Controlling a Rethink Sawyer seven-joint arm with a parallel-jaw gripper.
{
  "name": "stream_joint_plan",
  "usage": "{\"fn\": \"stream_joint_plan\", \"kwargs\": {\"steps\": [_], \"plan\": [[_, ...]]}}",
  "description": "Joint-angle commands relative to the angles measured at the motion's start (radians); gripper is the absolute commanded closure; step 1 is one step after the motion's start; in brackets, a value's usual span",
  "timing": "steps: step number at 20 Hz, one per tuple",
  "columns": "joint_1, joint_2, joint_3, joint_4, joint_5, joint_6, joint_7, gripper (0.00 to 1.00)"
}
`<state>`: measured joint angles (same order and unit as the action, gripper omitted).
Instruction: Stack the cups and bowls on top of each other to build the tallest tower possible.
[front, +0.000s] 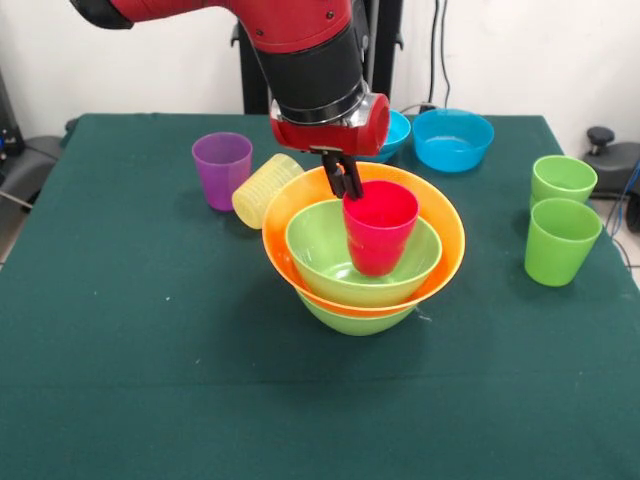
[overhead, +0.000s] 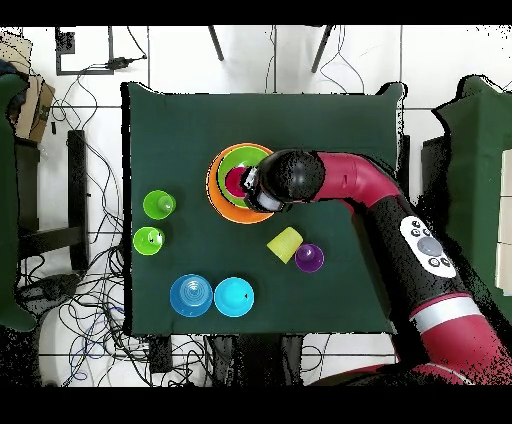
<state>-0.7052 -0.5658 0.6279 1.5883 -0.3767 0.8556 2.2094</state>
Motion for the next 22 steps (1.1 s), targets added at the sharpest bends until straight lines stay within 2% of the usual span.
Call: {"fn": "stream_joint_plan", "kwargs": {"steps": [1, 22], "plan": [[0.005, 0.037, 0.026, -0.081, -0.088, -0.078, -0.194, 1.00], [0.003, 0.065, 0.014, -0.104, -0.111, -0.101, -0.214, 1.00]]}}
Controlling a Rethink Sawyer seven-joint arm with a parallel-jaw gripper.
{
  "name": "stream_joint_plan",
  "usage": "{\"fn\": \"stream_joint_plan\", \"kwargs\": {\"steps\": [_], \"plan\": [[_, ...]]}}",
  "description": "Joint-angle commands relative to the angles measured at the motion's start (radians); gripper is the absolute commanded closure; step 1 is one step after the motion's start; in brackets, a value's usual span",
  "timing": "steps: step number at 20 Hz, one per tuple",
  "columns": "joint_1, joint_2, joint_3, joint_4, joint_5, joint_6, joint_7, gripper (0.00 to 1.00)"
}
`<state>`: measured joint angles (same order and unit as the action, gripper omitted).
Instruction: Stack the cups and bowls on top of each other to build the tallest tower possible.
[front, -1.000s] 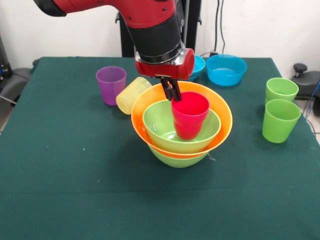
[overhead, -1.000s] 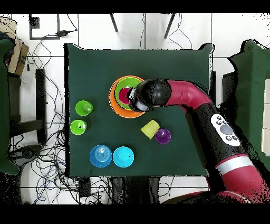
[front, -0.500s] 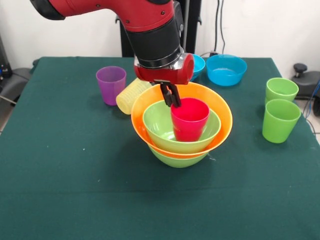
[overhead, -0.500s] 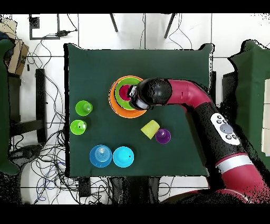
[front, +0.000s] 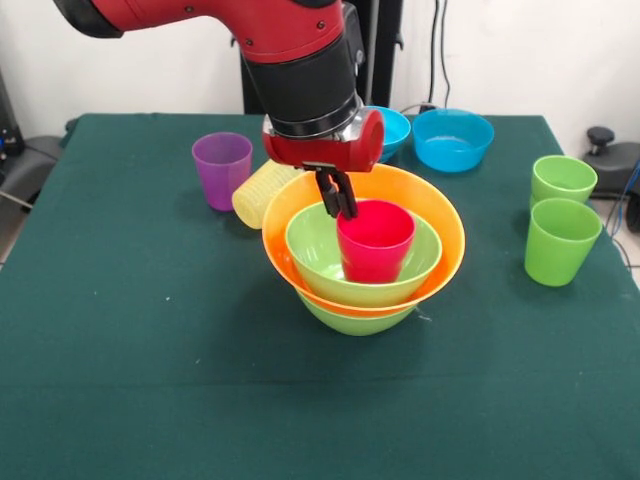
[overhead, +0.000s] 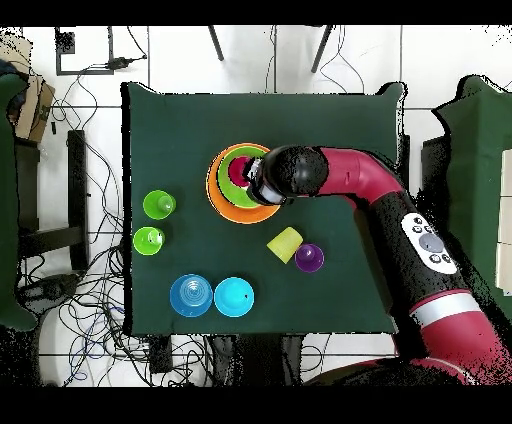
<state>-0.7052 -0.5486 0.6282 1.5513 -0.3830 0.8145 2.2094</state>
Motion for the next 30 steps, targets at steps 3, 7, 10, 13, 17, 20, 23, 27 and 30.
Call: {"fn": "stream_joint_plan", "kwargs": {"steps": [3, 7, 10, 13, 17, 20, 23, 27, 30], "plan": [[0.008, 0.050, 0.001, -0.062, -0.112, -0.071, -0.196, 1.00], [0.009, 0.064, -0.016, -0.031, -0.126, -0.115, -0.167, 1.00], [0.007, 0.078, -0.024, -0.021, -0.131, -0.136, -0.161, 1.00], [0.011, 0.097, -0.037, -0.026, -0.146, -0.152, -0.165, 1.00], [0.016, 0.135, -0.045, -0.063, -0.163, -0.145, -0.178, 1.00], [0.015, 0.148, -0.045, -0.067, -0.174, -0.150, -0.167, 1.00], [0.011, 0.138, -0.047, -0.052, -0.179, -0.147, -0.155, 1.00], [0.003, 0.103, -0.049, -0.018, -0.181, -0.138, -0.144, 1.00], [-0.002, 0.084, -0.050, -0.005, -0.178, -0.126, -0.147, 1.00]]}}
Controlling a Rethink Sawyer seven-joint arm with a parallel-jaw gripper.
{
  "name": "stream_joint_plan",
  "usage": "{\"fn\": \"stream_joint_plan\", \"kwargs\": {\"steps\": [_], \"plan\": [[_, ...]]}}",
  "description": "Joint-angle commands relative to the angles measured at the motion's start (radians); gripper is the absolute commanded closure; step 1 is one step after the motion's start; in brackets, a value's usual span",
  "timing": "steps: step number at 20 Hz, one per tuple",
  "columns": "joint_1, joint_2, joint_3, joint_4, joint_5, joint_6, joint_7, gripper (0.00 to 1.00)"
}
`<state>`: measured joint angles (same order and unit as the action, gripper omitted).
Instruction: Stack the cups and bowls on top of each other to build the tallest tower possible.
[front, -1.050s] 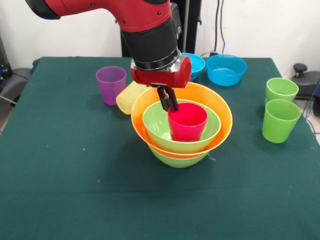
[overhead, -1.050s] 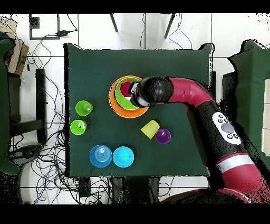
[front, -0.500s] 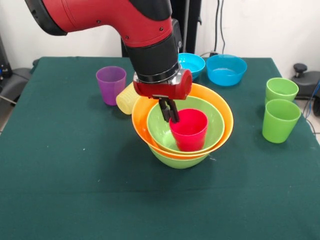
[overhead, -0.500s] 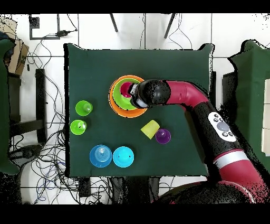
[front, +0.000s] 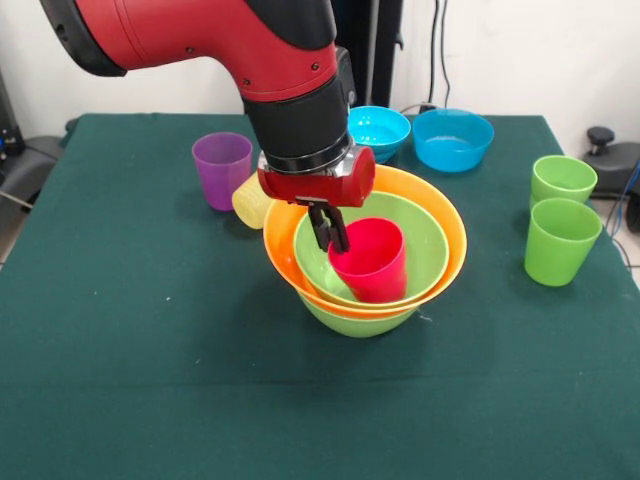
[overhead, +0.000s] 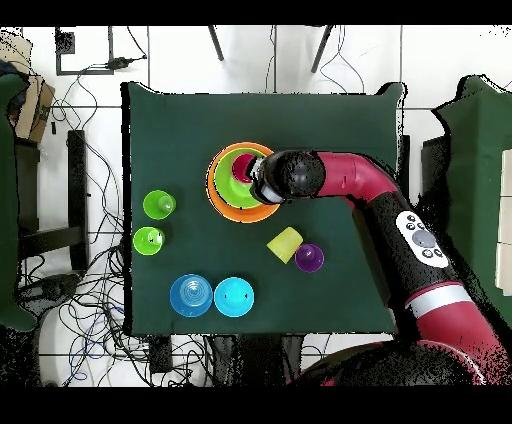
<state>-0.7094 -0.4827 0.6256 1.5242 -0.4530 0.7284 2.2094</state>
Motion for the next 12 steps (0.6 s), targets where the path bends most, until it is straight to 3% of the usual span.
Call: {"fn": "stream_joint_plan", "kwargs": {"steps": [1, 12], "plan": [[0.000, 0.011, -0.048, 0.028, -0.107, -0.039, -0.147, 1.00], [-0.001, -0.109, -0.054, 0.130, -0.074, -0.012, -0.099, 1.00]]}}
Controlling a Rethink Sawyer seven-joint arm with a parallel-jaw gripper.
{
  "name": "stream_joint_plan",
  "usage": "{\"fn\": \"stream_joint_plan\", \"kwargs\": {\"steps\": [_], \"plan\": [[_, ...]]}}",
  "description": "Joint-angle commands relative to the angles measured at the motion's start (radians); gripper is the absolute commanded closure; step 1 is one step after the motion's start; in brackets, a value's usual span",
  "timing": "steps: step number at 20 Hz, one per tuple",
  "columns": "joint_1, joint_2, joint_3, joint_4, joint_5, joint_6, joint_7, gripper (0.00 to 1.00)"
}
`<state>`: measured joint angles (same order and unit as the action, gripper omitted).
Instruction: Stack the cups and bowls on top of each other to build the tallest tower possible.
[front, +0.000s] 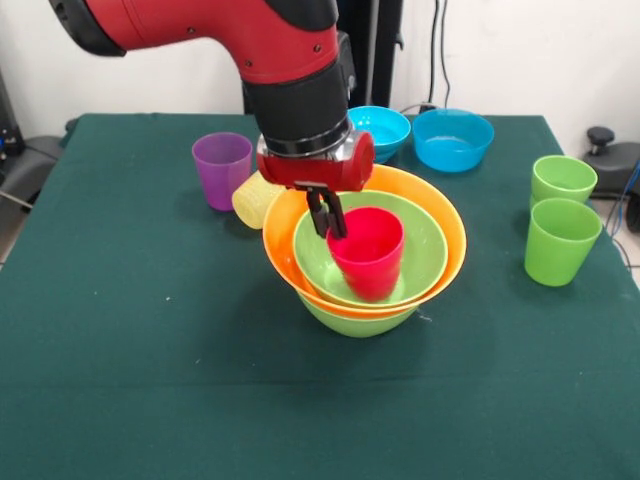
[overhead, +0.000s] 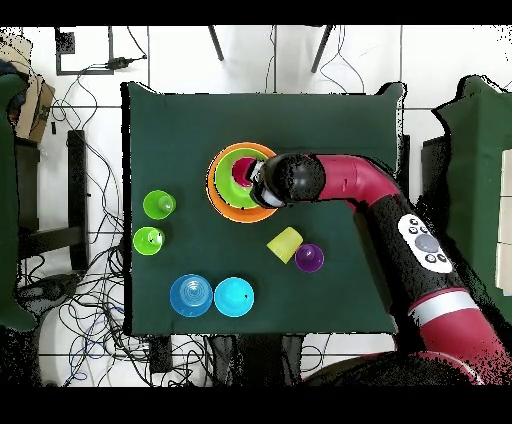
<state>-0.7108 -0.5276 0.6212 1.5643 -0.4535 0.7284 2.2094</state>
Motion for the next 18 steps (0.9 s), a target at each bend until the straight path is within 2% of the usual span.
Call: {"fn": "stream_joint_plan", "kwargs": {"steps": [1, 7, 8, 12, 18], "plan": [[-0.001, -0.068, -0.049, 0.093, -0.072, -0.009, -0.098, 1.00], [0.001, -0.079, -0.048, 0.098, -0.066, -0.004, -0.100, 1.00], [0.004, -0.078, -0.049, 0.091, -0.074, -0.005, -0.109, 0.00], [0.005, -0.064, -0.050, 0.085, -0.097, -0.094, -0.081, 0.00], [0.020, -0.085, -0.062, 0.083, -0.084, -0.070, -0.066, 0.00]]}}
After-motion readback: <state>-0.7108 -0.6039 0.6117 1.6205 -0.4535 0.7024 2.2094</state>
